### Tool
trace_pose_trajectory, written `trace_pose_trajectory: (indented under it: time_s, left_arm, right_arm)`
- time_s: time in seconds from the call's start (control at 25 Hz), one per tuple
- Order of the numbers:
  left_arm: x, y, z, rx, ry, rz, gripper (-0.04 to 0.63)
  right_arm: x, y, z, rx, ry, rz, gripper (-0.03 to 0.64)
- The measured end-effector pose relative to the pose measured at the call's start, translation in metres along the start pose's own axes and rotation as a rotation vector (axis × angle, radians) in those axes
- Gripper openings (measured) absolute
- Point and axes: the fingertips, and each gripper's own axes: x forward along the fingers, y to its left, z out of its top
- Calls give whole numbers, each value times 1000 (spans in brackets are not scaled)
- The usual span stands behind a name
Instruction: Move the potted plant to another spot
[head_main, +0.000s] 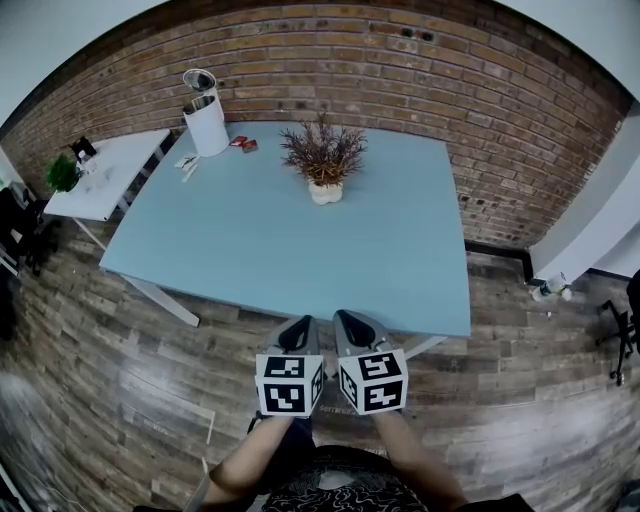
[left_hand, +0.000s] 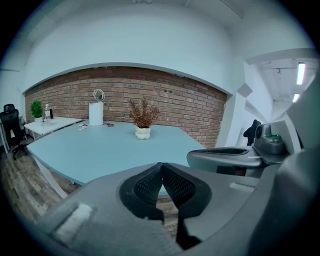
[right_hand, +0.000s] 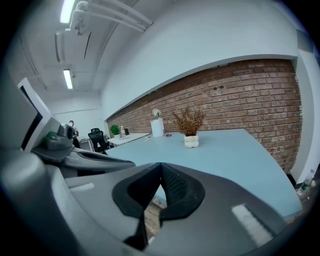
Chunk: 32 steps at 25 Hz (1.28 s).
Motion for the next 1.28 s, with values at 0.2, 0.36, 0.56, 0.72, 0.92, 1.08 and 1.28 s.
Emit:
trace_pose_trajectory:
  time_s: [0.2,0.36,0.56,0.72,0.92,1.08,1.28]
  left_arm:
    - [19,14,9,-1,14,-21,0]
    - [34,25,24,8,20,-40,0]
    - [53,42,43,17,24,-63,0]
    - [69,57,57,29,26,-87,0]
    - [90,79,72,30,37,-108,0]
    - [106,99,86,28,35,-125,0]
    - [126,112,99,38,39,-160,0]
  right_arm:
    - [24,-7,8,4,12,-20,6]
    - [42,-13,22,8,14,-38,6]
    - [67,-19,41,13,12,-62,6]
    - [90,-24,52,35,10,-87,6]
    - [119,-31,65,47,15,-125,6]
    - [142,-37,75,48,26,-159,12]
    - [166,-48,90,42,34,-201,38]
